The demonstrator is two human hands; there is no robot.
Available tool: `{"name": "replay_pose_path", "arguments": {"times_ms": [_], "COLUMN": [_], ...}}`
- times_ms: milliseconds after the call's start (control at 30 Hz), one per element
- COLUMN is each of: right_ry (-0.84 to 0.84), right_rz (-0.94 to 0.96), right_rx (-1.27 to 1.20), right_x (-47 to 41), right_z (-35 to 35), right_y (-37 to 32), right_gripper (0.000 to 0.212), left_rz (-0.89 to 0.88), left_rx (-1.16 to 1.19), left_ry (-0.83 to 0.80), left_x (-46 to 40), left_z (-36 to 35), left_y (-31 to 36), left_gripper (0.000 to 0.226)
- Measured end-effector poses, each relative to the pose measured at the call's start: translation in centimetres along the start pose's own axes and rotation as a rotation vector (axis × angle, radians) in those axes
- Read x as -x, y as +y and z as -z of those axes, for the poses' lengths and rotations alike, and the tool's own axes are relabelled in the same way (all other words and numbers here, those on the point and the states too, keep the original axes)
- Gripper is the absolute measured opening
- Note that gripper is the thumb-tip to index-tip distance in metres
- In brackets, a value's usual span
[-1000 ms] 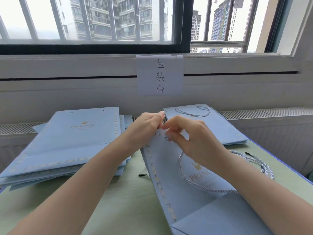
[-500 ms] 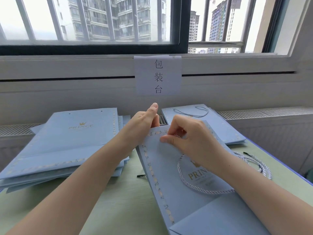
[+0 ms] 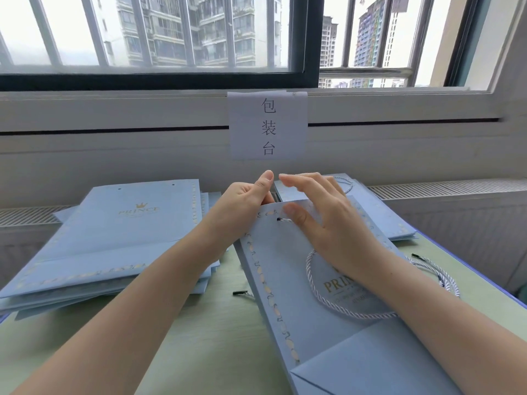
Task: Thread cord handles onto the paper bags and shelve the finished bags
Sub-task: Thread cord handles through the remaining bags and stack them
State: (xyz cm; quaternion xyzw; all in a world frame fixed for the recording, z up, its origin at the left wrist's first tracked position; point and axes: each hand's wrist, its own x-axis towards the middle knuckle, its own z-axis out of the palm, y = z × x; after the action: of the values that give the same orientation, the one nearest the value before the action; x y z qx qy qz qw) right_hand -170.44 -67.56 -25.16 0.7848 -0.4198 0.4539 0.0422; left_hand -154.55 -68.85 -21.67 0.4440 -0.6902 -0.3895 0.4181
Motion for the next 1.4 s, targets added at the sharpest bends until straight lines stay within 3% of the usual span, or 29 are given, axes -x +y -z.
{"name": "replay_pose_path", "arguments": {"times_ms": [100, 367, 633, 733, 833, 933, 1000, 1133, 1233, 1300, 1333, 1400], "right_ry": [-0.036, -0.025, -0.008, -0.012, -0.177, -0.424, -0.465, -0.356, -0.186, -0.058, -0.02, 0.015], "right_rz": [-0.061, -0.011, 0.027, -0.009, -0.027, -0.053, -0.119, -0.242, -0.353, -0.381, -0.38, -0.364], "right_rx": [0.09, 0.002, 0.043, 0.03, 0.207, 0.334, 0.251, 0.077, -0.367, -0.612, -0.682, -0.75], "right_x": [0.1, 0.2, 0.2, 0.2, 0.3, 0.3, 0.3, 0.1, -0.4, -0.8, -0.9, -1.0], "right_z": [-0.1, -0.2, -0.8, -0.1, 0.3, 0.5, 0.8, 1.3, 1.8, 2.3, 2.5, 2.5], "right_y": [0.2, -0.1, 1.1, 0.7, 0.3, -0.1, -0.3, -0.2, -0.8, -1.1, -1.2, -1.1], "right_gripper": [0.052, 0.035, 0.019, 0.027, 0.036, 0.026, 0.018, 0.01, 0.013, 0.013, 0.013, 0.013], "left_rz": [-0.035, -0.112, -0.127, -0.136, -0.136, -0.154, -0.13, 0.0, 0.124, 0.118, 0.051, -0.126], "left_rx": [-0.002, 0.073, -0.315, -0.402, -0.405, -0.45, -0.501, -0.662, -0.922, -1.013, -0.958, -0.617], "left_ry": [0.021, 0.104, -0.069, -0.097, -0.016, 0.057, 0.073, -0.011, -0.067, -0.037, -0.01, -0.012], "left_x": [-0.1, -0.5, -0.4, -0.4, -0.4, -0.5, -0.7, -1.0, -0.9, -0.6, -0.4, -0.1], "left_z": [-0.1, 0.5, 0.0, 0.0, -0.1, 0.2, 0.7, 1.0, 1.0, 0.8, 0.8, 0.5], "left_y": [-0.2, -0.8, -0.9, -1.5, -2.0, -2.1, -2.3, -2.4, -2.4, -2.0, -1.6, -0.5], "left_gripper": [0.056, 0.054, 0.015, 0.006, 0.013, 0.016, 0.016, 0.015, 0.018, 0.02, 0.022, 0.031]}}
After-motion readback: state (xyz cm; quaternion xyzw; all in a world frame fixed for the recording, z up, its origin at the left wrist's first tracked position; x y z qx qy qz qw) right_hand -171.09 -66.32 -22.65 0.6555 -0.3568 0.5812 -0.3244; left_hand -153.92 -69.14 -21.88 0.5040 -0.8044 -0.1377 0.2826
